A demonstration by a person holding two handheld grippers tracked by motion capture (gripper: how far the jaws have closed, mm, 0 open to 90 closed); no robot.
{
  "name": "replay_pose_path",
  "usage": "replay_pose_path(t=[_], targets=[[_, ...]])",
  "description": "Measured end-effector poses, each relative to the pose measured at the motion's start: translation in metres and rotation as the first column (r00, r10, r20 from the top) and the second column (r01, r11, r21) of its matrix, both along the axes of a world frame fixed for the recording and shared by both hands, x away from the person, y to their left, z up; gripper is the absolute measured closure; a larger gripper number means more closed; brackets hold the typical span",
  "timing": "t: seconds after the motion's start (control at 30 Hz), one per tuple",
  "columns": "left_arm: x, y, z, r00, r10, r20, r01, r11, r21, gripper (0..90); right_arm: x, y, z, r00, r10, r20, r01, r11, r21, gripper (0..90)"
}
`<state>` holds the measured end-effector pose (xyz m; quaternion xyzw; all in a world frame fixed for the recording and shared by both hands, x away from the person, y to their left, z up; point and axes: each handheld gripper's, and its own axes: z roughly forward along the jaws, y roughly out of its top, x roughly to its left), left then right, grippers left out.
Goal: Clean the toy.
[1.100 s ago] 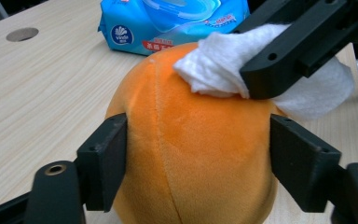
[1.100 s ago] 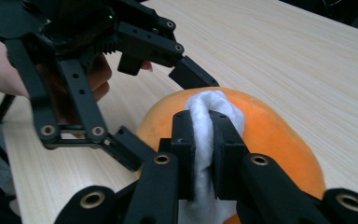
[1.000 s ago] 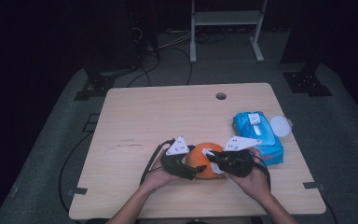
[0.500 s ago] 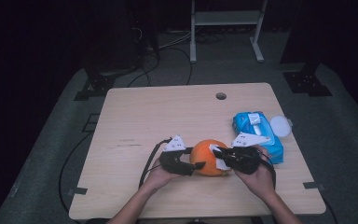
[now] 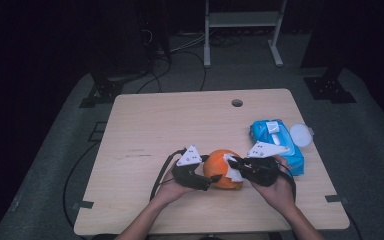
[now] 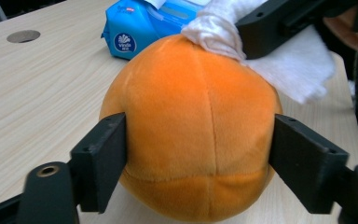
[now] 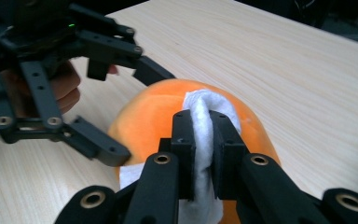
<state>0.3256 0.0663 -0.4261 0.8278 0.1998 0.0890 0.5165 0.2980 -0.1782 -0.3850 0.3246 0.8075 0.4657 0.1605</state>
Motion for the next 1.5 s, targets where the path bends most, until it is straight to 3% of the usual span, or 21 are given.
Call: replay_pose_path(t=[0.07,0.13,0.3,0.37,0.43,0.57,0.67,0.77,0.83,0.93,1.0,1.1,1.17,1.4,1.5], targets=[[-0.001,-0.002,0.0,0.9999,0.009,0.008,-0.009,1.0,0.002,23.7,0.001,-0.002,-0.001,0.9999,-0.003,-0.013,0.003,0.9999,0.013,80.7],[-0.002,-0.004,0.001,0.9998,0.003,0.019,-0.004,1.0,0.007,26.9,-0.002,0.002,0.001,1.0,0.006,0.003,-0.006,1.0,0.001,80.7],[-0.006,-0.006,0.002,0.9985,-0.012,0.053,0.009,0.9988,0.047,27.1,-0.016,0.029,0.001,0.9963,0.085,0.017,-0.084,0.9958,-0.036,80.7],[-0.008,-0.008,0.003,0.9971,-0.021,0.073,0.017,0.9981,0.06,27.0,-0.019,0.035,0.001,0.9933,0.115,0.005,-0.115,0.993,-0.028,80.6],[-0.009,-0.009,0.002,0.996,-0.028,0.085,0.022,0.9974,0.069,27.0,-0.022,0.04,0.002,0.9925,0.117,0.034,-0.115,0.9911,-0.067,80.7],[-0.009,-0.008,-0.001,0.9947,-0.034,0.097,0.027,0.9968,0.075,27.0,-0.016,0.03,0.004,0.9953,0.088,0.039,-0.086,0.9946,-0.059,80.6],[-0.007,-0.007,-0.003,0.9964,-0.034,0.078,0.029,0.9977,0.062,25.1,-0.009,0.016,0.003,0.9986,0.041,0.032,-0.039,0.9978,-0.054,80.6],[-0.004,-0.007,-0.004,0.9989,-0.046,0.011,0.046,0.9989,0.01,20.1,-0.005,0.007,0.003,0.9993,0.012,0.034,-0.01,0.9984,-0.056,80.7],[-0.004,-0.008,-0.003,0.9993,-0.037,0.006,0.037,0.9992,0.017,20.3,-0.005,0.007,0.003,0.9996,0.007,0.027,-0.006,0.9986,-0.052,80.7],[-0.007,-0.01,-0.002,0.9985,-0.033,0.044,0.031,0.9983,0.049,23.8,-0.012,0.018,0.003,0.9988,0.042,0.025,-0.04,0.9977,-0.054,80.7],[-0.01,-0.012,-0.002,0.9954,-0.049,0.083,0.042,0.9957,0.083,25.2,-0.016,0.029,0.002,0.9952,0.096,0.017,-0.095,0.9942,-0.05,80.6],[-0.012,-0.011,-0.002,0.992,-0.054,0.114,0.042,0.9931,0.11,26.7,-0.021,0.04,0.0,0.9904,0.136,0.024,-0.133,0.9873,-0.087,80.6],[-0.011,-0.01,-0.003,0.9923,-0.054,0.111,0.042,0.9932,0.108,27.7,-0.019,0.037,0.0,0.9914,0.129,0.026,-0.126,0.9886,-0.082,80.6],[-0.006,-0.006,-0.004,0.9953,-0.047,0.085,0.039,0.9956,0.086,27.9,-0.001,0.001,0.002,0.9998,-0.012,0.016,0.013,0.9985,-0.054,80.6],[-0.004,-0.005,-0.005,0.9971,-0.04,0.064,0.036,0.9975,0.06,27.3,0.003,-0.006,-0.001,0.9996,-0.027,0.001,0.027,0.9989,-0.039,80.7]])
